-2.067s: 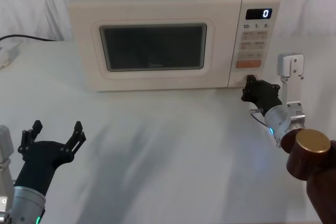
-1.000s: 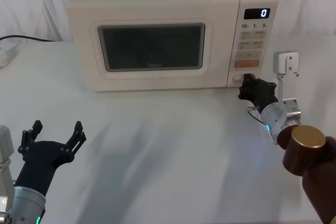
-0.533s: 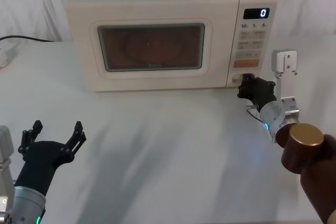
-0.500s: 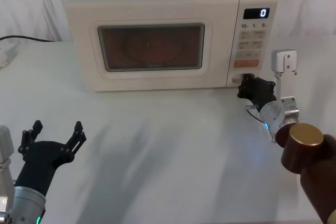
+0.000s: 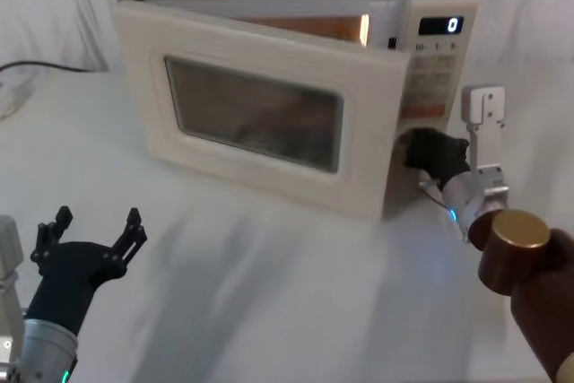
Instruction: Press the button to open the microwave door with one hand; close the microwave door with the other hand.
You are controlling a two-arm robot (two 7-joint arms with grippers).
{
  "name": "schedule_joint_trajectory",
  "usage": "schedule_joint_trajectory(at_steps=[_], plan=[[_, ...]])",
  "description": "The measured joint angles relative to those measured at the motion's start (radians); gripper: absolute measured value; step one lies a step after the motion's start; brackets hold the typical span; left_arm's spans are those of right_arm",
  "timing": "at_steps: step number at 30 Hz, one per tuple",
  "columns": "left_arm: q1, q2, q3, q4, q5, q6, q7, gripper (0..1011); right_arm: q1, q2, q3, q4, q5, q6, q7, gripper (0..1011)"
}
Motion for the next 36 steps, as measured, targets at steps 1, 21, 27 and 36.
schedule_joint_trajectory(at_steps=[1,21,27,36], plan=[[0.0,0.0,0.0,0.0,0.0,0.0,0.0,1001,0.0,0.0,0.0,0.0,0.0,0.0,0.0,0],[0.0,0.0,0.0,0.0,0.0,0.0,0.0,1001,-0.125,0.003,0.004,-0.186,0.004,0.061,-0.002,0],[0.0,0.0,0.0,0.0,0.0,0.0,0.0,1001,-0.202,0.003,0.001,-0.298,0.009,0.094,-0.009,0],[0.0,0.0,0.0,0.0,0.0,0.0,0.0,1001,-0.314,0.002,-0.012,-0.448,0.007,0.124,-0.026,0]])
